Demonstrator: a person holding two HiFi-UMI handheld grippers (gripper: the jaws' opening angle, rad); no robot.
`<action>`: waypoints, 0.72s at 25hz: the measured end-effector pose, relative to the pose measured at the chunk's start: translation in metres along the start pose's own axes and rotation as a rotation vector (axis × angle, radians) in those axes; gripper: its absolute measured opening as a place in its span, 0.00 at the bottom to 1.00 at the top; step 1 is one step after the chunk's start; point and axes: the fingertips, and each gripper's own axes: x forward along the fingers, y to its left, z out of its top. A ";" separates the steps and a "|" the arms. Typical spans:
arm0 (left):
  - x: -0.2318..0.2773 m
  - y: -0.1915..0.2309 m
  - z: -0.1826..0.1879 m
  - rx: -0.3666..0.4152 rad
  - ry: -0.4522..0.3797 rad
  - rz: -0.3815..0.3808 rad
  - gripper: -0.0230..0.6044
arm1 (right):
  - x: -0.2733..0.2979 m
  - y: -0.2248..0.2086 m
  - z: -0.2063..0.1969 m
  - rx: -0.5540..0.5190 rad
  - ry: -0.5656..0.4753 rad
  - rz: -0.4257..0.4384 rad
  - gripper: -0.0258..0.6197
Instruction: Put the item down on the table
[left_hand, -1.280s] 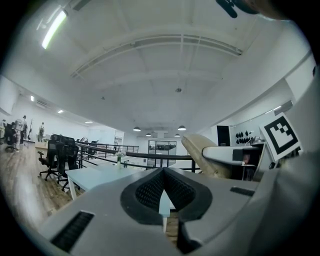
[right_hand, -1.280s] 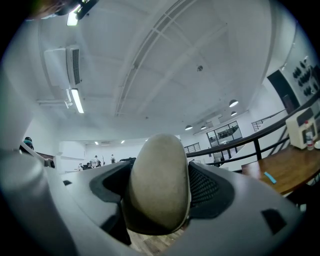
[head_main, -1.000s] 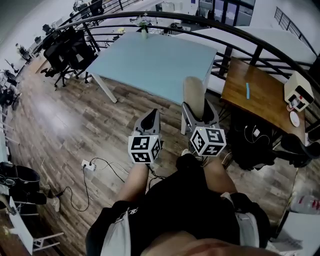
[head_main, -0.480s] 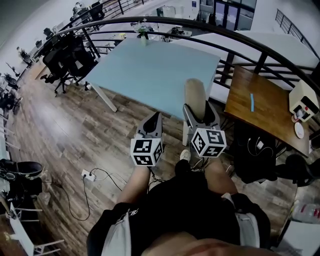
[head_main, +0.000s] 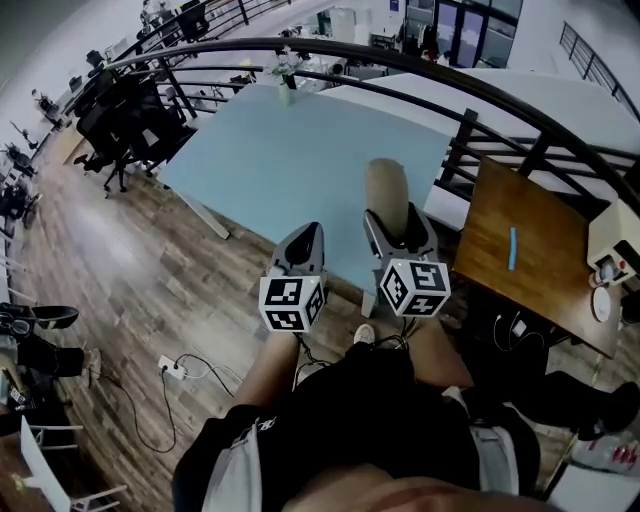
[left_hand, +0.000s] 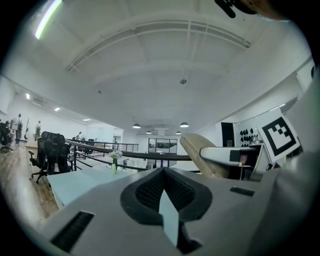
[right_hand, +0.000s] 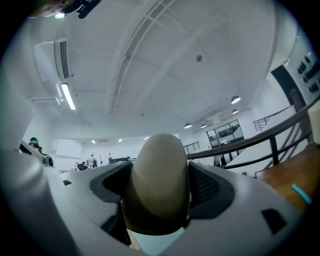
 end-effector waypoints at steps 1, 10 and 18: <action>0.013 0.003 0.002 -0.002 0.001 -0.001 0.05 | 0.012 -0.006 0.001 0.000 0.002 0.000 0.61; 0.109 0.023 0.005 -0.029 0.010 0.005 0.05 | 0.090 -0.060 -0.004 0.011 0.034 -0.002 0.61; 0.157 0.026 0.005 -0.016 0.043 0.005 0.05 | 0.131 -0.096 -0.017 0.018 0.080 -0.020 0.61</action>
